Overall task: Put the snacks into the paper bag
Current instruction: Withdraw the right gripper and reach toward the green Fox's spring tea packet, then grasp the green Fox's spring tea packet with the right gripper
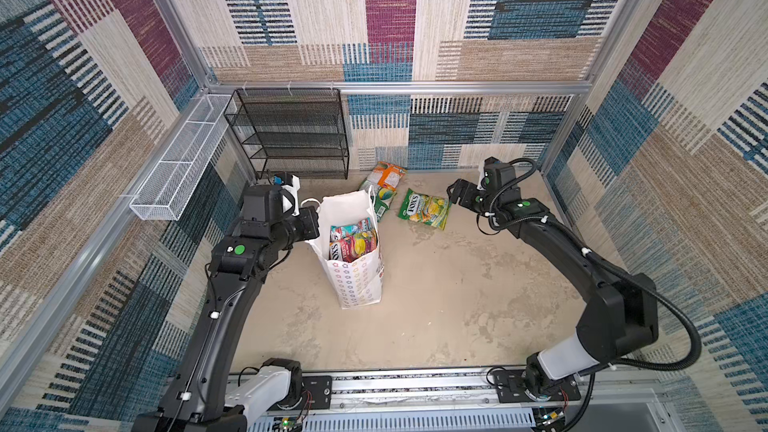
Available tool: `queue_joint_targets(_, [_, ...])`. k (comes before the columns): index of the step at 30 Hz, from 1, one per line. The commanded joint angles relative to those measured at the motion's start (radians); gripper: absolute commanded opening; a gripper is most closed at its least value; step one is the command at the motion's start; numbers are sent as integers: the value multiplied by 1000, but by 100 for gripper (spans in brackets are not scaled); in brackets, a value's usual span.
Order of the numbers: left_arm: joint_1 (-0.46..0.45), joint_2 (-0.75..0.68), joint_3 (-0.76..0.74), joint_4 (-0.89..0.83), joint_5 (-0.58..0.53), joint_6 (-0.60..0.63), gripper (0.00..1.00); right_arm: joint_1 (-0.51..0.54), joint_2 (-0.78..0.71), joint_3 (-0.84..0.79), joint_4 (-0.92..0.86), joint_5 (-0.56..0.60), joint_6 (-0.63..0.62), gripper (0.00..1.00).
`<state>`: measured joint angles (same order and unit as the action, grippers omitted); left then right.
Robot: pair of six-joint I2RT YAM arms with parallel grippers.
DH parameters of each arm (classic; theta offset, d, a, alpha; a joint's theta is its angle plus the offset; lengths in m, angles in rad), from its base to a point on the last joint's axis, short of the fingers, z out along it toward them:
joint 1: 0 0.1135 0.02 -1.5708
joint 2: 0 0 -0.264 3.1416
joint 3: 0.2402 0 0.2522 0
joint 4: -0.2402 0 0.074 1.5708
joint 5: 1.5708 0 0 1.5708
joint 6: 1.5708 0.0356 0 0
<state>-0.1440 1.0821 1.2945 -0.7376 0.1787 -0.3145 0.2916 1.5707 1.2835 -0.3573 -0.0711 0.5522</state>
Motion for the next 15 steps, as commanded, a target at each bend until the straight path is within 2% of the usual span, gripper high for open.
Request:
queue_joint_targets(1, [3,-14,-9,44,28,19,0,-23,88,-8,134,-50,33,91])
queue_joint_targets(11, [1,-31,-37,82,88,8,0,-73,394,120,187,-156,43,84])
queue_joint_targets(15, [2,-23,-39,83,86,8,0,-81,513,212,161,-201,32,78])
